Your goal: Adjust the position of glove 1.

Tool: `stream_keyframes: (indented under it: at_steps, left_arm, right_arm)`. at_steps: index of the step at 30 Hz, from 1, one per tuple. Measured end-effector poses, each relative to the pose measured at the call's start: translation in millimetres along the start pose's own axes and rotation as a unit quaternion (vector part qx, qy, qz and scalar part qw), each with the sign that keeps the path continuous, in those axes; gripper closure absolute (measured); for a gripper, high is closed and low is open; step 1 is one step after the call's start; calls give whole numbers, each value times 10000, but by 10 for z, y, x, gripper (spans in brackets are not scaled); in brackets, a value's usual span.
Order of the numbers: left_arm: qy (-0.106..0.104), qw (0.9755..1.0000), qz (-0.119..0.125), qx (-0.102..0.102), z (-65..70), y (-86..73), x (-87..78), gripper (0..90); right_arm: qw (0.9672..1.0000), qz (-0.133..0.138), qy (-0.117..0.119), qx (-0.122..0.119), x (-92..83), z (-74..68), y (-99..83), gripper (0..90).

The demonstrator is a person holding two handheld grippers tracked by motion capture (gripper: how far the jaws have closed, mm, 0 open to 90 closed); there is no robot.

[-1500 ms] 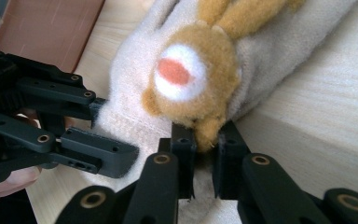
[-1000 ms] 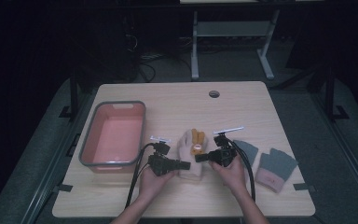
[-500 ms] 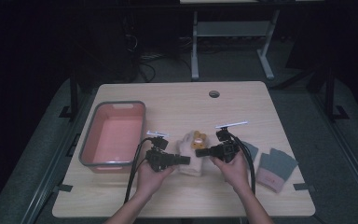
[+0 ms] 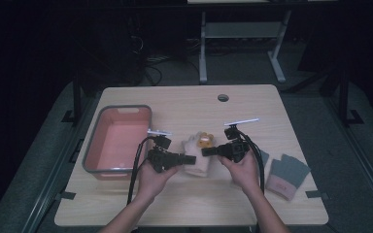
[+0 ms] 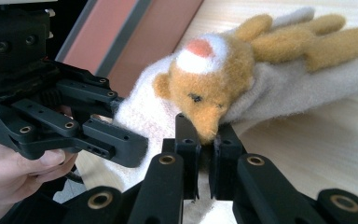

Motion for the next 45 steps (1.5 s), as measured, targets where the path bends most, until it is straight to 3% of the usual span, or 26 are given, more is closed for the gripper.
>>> stream_keyframes:
  at_steps: [7, 14, 22, 45]
  left_arm:
    - [-9, 9999, 108, 53, 2, 123, -106, 690]
    - [-72, 9998, 181, -33, -28, 231, -200, 690]
    - [-97, 9996, 262, 67, -42, 386, -344, 690]
    - [-113, 9983, 554, -116, -214, 667, -796, 691]
  right_arm:
    - [10000, 36, 39, -37, -24, -94, 133, 844]
    - [9999, 12, 103, -138, -20, -178, 275, 844]
    - [9997, 50, 197, -155, -27, -278, 444, 844]
    - [9980, 63, 444, -437, 159, -620, 879, 844]
Point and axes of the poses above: each handheld gripper's, and its own axes: x roughly forward along the jaws, y roughly out of its top, z roughly to its right, the point moved 10 cm from there along x, roughly forward along the jaws, and after that the axes turned 8 degrees about y, right-handed, at the moved point
